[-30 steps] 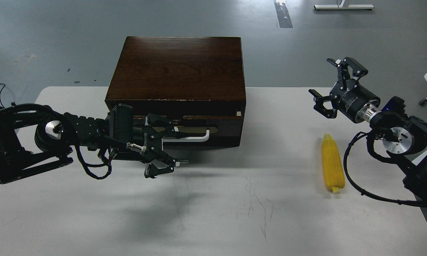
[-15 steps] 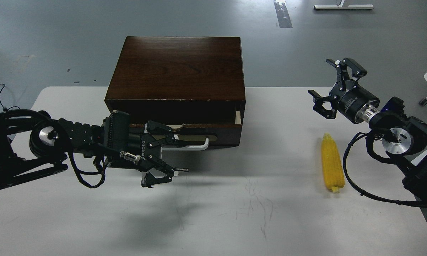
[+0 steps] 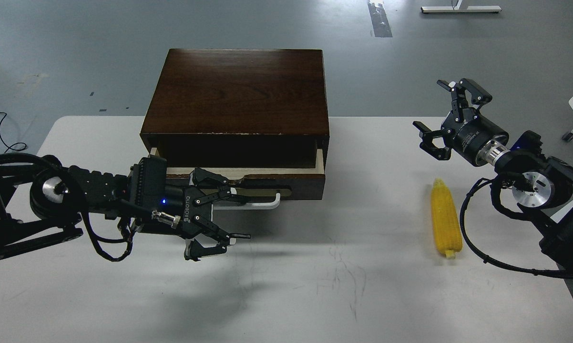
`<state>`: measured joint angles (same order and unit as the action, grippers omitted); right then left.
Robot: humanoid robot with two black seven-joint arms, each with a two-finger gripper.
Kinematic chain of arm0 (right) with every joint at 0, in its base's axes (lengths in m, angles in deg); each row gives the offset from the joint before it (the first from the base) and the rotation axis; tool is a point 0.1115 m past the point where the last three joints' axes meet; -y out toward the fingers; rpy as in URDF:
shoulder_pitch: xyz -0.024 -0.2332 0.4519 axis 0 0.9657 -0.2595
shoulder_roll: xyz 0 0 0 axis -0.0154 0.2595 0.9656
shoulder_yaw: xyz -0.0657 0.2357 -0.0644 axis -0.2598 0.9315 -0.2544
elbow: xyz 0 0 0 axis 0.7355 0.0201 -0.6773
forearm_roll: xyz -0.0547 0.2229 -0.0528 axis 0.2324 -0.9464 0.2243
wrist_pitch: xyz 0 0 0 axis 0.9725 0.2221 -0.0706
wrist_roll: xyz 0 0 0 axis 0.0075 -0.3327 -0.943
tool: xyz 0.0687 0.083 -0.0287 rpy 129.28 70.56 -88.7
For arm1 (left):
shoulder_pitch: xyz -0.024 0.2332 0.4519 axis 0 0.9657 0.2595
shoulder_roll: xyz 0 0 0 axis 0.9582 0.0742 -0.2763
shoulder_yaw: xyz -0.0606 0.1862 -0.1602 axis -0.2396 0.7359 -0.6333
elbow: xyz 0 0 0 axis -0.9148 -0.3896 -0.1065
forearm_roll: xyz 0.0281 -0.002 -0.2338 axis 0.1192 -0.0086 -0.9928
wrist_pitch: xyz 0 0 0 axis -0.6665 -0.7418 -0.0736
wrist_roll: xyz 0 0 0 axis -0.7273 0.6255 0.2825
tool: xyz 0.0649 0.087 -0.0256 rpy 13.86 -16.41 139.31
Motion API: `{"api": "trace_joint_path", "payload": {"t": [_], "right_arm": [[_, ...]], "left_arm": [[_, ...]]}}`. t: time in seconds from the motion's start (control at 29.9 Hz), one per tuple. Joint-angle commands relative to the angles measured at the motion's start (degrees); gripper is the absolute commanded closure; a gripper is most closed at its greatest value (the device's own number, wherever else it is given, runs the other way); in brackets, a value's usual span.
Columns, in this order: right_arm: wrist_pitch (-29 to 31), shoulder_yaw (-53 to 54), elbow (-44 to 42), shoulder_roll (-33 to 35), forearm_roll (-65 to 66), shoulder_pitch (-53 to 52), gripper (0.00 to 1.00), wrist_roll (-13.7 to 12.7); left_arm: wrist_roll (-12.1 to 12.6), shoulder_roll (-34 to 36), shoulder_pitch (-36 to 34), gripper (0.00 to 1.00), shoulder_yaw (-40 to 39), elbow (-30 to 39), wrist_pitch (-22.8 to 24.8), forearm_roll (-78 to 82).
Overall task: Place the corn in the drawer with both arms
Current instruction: 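Pull the drawer handle toward the robot with the left gripper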
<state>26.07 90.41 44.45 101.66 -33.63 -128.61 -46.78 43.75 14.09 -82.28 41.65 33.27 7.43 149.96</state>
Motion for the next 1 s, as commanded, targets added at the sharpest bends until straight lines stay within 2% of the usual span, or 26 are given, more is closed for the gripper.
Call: {"api": "trace_joint_path", "payload": {"t": [0.0,0.53,0.97], "right_arm": [[0.0,0.0,0.0,0.0,0.0,0.0,0.00,0.0],[0.0,0.1,0.0,0.0,0.0,0.0,0.00,0.0],[0.0,0.1,0.0,0.0,0.0,0.1,0.00,0.0]], "left_arm": [[0.0,0.1,0.1,0.33,0.0,0.9,0.0,0.0],[0.0,0.9,0.4,0.33,0.0,1.2,0.0,0.0],[0.0,0.9,0.4,0.33,0.0,1.1,1.9,0.0]]}}
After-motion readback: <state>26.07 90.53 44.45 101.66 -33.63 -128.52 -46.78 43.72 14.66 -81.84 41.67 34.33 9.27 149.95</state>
